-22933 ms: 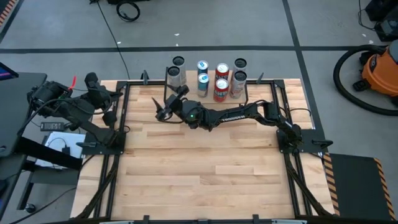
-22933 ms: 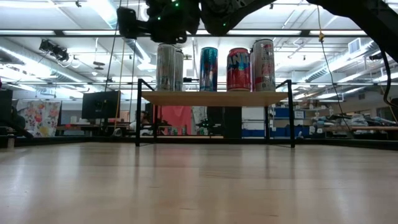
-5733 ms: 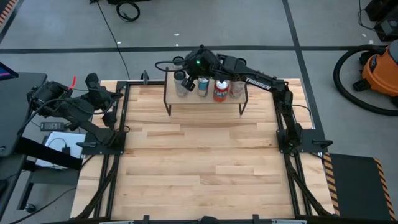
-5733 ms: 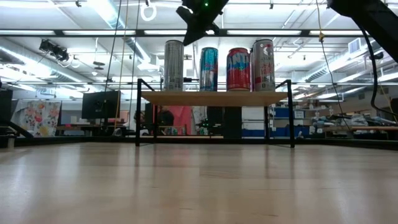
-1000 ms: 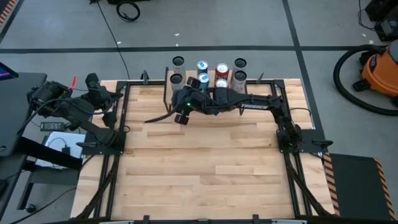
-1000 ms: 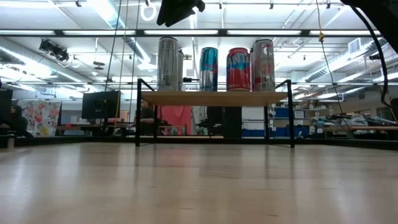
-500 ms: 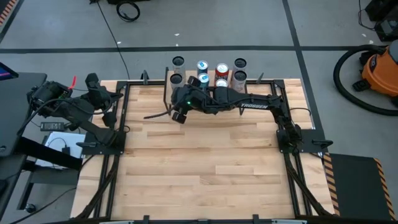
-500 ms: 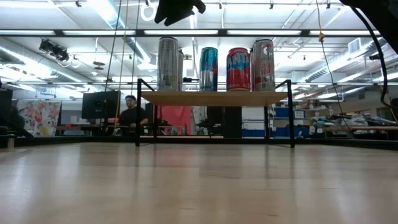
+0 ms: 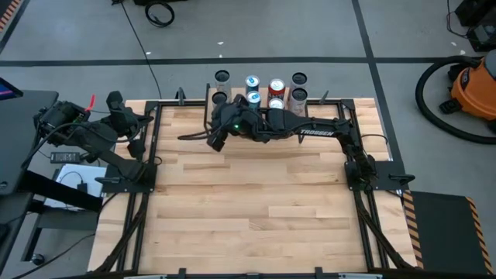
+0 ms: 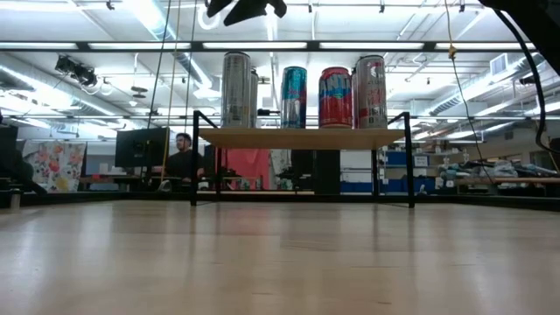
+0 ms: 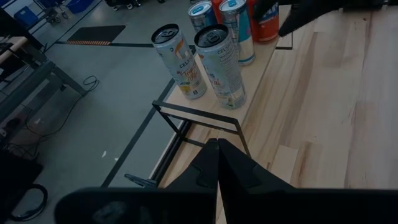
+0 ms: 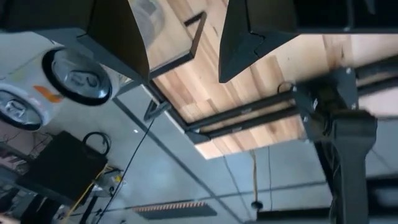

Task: Place canned beverage on shelf
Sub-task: Adjust the soda cans on the shelf

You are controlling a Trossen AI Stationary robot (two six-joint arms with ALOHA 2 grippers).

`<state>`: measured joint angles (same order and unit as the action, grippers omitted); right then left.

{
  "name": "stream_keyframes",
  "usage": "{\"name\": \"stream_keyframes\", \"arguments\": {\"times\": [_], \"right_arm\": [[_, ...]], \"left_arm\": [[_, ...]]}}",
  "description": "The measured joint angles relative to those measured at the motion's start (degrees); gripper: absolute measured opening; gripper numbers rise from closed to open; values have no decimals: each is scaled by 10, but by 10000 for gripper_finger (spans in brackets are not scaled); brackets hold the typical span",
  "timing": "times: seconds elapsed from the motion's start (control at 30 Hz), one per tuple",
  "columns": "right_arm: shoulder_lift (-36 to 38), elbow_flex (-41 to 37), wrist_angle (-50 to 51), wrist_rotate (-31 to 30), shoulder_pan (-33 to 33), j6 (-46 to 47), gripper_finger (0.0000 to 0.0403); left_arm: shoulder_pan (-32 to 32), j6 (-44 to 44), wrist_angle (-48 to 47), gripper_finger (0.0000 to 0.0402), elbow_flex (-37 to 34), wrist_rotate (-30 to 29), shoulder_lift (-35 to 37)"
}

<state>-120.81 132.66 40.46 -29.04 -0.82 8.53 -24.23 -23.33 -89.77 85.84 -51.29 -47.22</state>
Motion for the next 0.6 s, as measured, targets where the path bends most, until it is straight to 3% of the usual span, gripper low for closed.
{"name": "stream_keyframes", "arguments": {"times": [0.17,0.47,0.6], "right_arm": [[0,-1,-17,-35,1,11,203],[1,-89,-128,-68,5,22,205],[0,-95,-137,-98,16,21,223]], "left_arm": [[0,0,0,7,0,0,0],[0,2,0,7,0,0,0],[0,2,0,7,0,0,0]]}}
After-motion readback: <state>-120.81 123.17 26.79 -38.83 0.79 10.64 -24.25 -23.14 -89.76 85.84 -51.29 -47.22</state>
